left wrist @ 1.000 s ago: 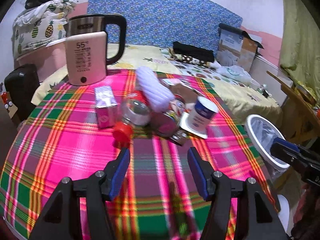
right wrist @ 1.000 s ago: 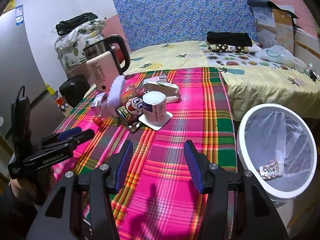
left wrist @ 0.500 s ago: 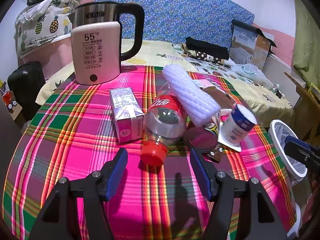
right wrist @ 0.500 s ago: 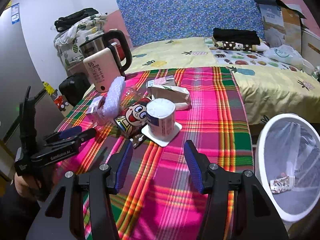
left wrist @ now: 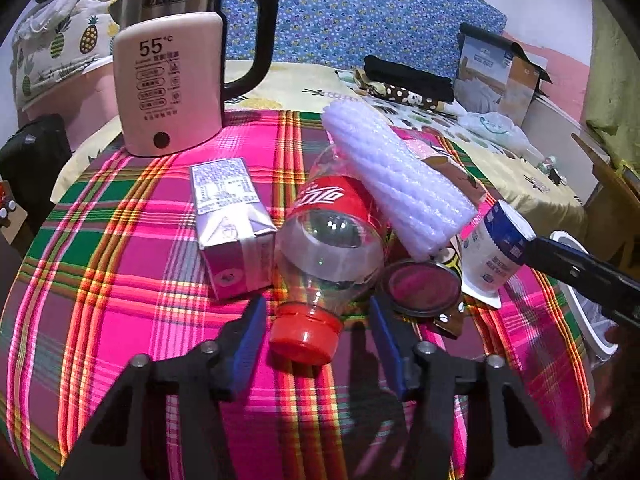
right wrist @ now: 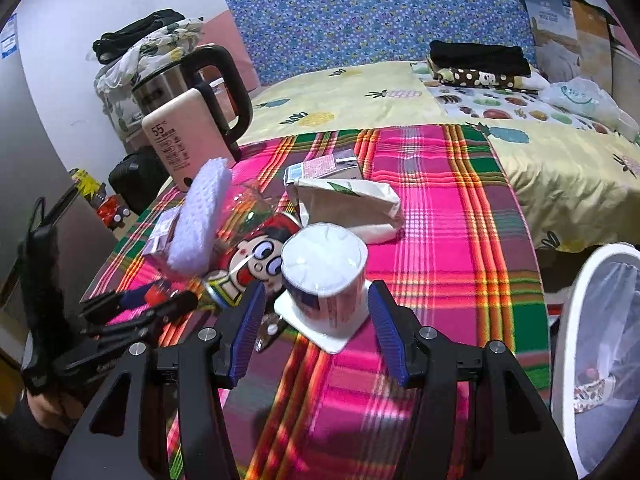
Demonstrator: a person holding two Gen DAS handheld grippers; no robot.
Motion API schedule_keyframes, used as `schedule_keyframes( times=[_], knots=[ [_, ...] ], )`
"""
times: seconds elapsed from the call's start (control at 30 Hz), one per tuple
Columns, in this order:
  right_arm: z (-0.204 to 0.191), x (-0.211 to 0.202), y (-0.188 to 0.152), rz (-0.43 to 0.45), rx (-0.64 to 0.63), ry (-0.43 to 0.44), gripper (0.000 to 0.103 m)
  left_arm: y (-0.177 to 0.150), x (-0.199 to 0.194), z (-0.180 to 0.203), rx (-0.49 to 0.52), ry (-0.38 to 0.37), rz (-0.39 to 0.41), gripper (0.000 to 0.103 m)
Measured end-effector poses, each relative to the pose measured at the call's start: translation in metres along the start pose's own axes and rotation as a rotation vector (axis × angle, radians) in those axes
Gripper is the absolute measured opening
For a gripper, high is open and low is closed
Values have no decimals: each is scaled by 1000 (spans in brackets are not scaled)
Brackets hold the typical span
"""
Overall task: Collect trash
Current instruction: 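Grasp the red-capped bottle with left tool while right tool grasps the white cup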
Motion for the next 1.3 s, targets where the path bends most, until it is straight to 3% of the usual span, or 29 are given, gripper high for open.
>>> schedule_keyframes(
  times=[0.1, 0.17, 0.57, 0.77, 1.3],
  knots=[
    [-1, 7, 3, 0, -5, -6, 55, 0, -1, 2, 1, -12, 0, 36],
    [-2, 11, 5, -2, -8, -11, 55, -1, -2, 3, -3, -22, 1, 34],
    [3, 13, 7, -18, 19, 2, 54, -18, -18, 0, -43, -29, 7, 33],
    [-1, 2, 1, -7, -1, 6, 54, -25, -38, 2, -3, 40, 34, 33],
    [7, -36, -26, -8, 2, 5, 54, -63, -73, 11, -26, 28, 4, 34]
  ],
)
Point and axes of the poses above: each gripper's, at about its wrist camera, not at the fingertips, and x roughly the way its jaws point, z to its right, y to its top, the point moved 9 cm from there along x, roughly the way its jaws point, and after that the axes turned 6 degrees about x, right-handed, at the moved point
